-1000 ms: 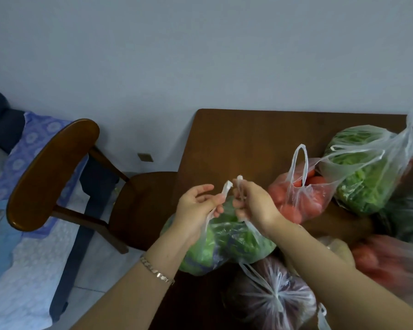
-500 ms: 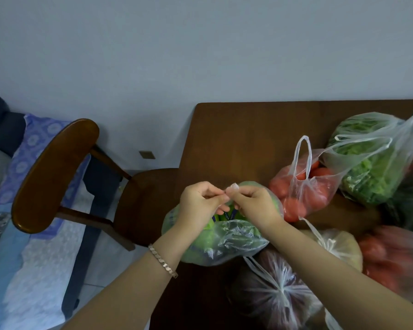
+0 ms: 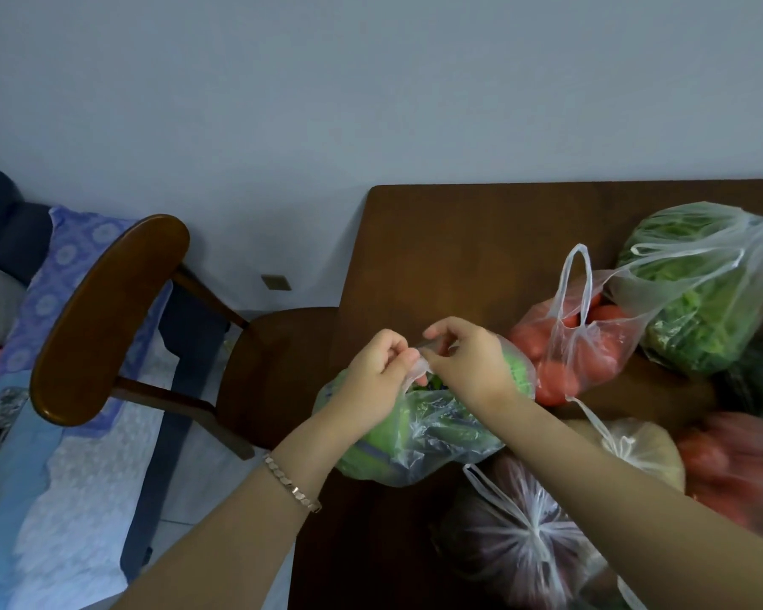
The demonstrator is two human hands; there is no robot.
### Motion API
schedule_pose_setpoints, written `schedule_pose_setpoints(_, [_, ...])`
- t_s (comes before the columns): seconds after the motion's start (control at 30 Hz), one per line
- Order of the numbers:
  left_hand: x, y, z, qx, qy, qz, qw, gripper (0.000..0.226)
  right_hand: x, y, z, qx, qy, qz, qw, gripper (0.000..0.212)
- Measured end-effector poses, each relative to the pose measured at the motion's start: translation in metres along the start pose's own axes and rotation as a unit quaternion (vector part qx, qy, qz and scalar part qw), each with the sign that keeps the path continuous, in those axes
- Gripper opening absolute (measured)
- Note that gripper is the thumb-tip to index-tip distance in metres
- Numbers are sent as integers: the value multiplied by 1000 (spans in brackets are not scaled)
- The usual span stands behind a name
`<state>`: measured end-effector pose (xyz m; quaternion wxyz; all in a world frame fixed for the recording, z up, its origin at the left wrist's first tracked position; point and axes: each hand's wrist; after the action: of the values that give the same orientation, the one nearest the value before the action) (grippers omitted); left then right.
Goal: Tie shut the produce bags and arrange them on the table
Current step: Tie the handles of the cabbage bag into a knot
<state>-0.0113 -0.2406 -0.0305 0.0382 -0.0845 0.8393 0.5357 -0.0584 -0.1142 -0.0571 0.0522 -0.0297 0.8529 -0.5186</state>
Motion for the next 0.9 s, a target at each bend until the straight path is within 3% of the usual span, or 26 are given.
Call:
schedule_pose_setpoints(0.1, [3, -1, 4, -71, 39, -49, 995, 20, -1, -3, -6, -24, -35, -81, 996, 13])
schedule_pose_setpoints(0.2, [7, 1, 5, -142, 71, -87, 984, 22, -7, -5, -14, 11, -138, -61, 989, 23])
schedule_pose_setpoints(0.4, [11, 0, 10, 11, 84, -9, 996, 17, -9, -5, -23, 20, -204, -46, 978, 13])
schedule_pose_setpoints(0.53, [13, 2, 12, -46, 55, -55, 996, 17, -11, -4, -26, 52, -143, -25, 988, 15])
schedule_pose_setpoints(0.67, [15, -1, 13, -84, 32, -73, 993, 16, -19, 2, -18, -16, 43, -94, 995, 16])
schedule_pose_setpoints(0.77, [15, -1, 13, -107, 34, -86, 990, 18, -22, 0, -17, 32, 58, -126, 990, 16])
schedule_pose_setpoints(0.9, [14, -7, 13, -116, 9, -103, 988, 19, -18, 1, -22, -59, 20, -228, 972, 1])
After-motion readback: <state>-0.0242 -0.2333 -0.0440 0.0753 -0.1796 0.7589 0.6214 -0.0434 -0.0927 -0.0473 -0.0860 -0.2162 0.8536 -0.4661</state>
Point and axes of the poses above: each hand's wrist, its own x-axis towards the middle knuckle, its own z-axis out of the palm, y = z × x, and after that the axes turned 5 degrees about y, right-handed
